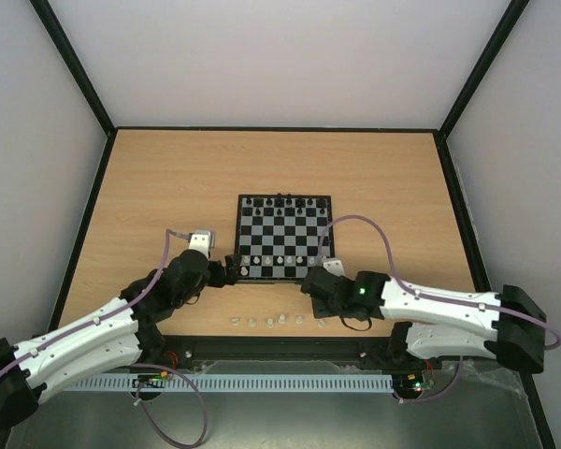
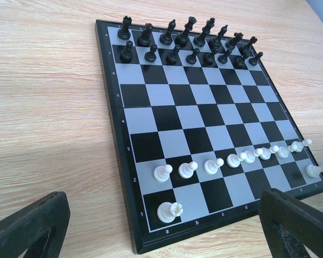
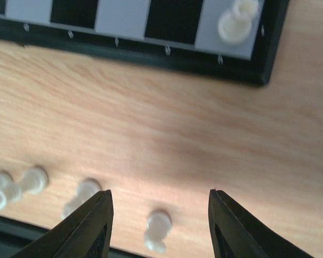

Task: Set up the chess pieces on the board
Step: Pick up the chess piece at the center of the board.

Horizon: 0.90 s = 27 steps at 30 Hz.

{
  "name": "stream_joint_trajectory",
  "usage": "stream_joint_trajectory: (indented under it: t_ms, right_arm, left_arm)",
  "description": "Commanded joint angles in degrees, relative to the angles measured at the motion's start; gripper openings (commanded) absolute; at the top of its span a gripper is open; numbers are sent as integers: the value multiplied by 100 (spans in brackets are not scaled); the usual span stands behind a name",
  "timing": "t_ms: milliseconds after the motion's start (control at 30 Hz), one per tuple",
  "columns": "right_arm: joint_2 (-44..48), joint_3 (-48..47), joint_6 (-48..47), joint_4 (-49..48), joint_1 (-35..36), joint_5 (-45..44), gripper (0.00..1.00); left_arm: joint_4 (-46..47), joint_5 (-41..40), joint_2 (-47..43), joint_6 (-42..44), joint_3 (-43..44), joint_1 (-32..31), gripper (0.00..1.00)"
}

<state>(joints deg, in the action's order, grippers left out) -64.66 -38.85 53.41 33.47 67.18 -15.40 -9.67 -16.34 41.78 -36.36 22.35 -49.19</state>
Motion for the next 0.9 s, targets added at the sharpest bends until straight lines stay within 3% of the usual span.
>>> stream_joint_trajectory:
  t_ms: [0,200,500,867]
  right_arm:
    - [484,474,939,435,390,49,48]
    - [374,831,1117,116,774,229,44]
    - [285,968,1054,-154,797,225,40]
    - [47,998,996,-311,798,318,24]
  left_arm:
    - [98,61,-60,73,-99,45,99]
    - [91,27,-53,71,-94,44,99]
    - [92,-14,-12,59,-93,42,99]
    - [80,-27,-2,59,-99,42,99]
